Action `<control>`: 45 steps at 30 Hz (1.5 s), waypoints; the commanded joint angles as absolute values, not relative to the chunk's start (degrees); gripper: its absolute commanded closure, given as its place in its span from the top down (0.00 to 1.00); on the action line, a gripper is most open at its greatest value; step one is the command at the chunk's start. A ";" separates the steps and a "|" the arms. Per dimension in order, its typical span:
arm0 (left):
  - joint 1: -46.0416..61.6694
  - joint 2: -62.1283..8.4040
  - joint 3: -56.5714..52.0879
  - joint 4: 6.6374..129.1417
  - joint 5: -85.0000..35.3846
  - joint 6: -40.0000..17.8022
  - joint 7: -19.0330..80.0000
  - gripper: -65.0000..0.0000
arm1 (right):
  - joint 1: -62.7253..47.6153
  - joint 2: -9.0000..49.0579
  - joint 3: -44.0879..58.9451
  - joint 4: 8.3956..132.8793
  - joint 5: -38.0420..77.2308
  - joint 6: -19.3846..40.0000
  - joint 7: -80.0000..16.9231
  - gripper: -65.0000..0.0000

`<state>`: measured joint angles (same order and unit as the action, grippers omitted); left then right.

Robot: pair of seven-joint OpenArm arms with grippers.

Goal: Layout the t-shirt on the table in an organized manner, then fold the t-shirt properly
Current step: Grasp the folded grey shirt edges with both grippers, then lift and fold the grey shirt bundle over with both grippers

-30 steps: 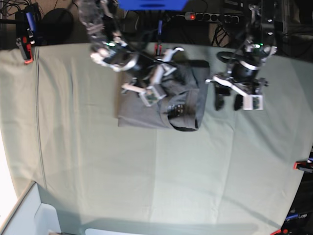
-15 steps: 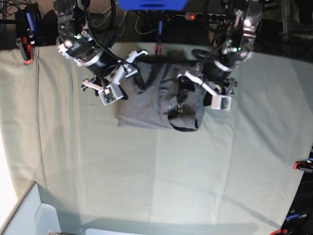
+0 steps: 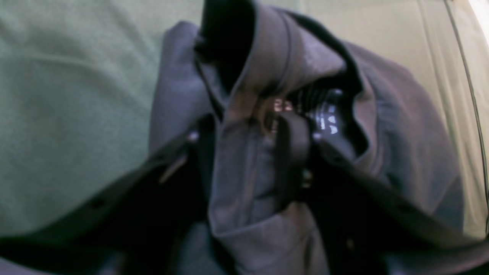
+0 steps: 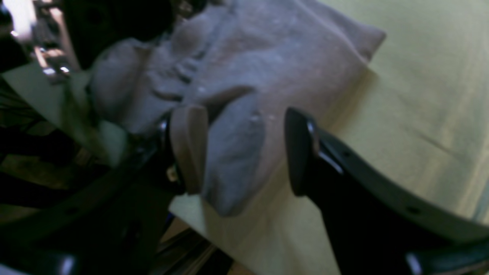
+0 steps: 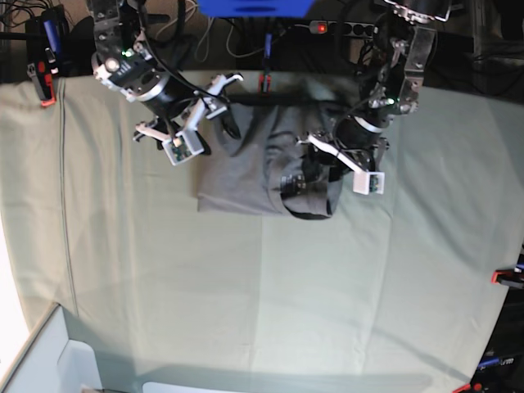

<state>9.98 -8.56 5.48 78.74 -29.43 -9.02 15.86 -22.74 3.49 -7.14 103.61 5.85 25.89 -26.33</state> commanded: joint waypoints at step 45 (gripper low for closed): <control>14.29 -9.98 -5.14 85.93 -29.93 -9.63 14.73 0.00 | -22.46 3.65 -7.16 104.75 6.46 26.33 -24.66 0.50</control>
<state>14.85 -9.82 -5.17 84.86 -29.63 -9.37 16.05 -22.70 3.66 -7.18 103.61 5.82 25.89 -26.13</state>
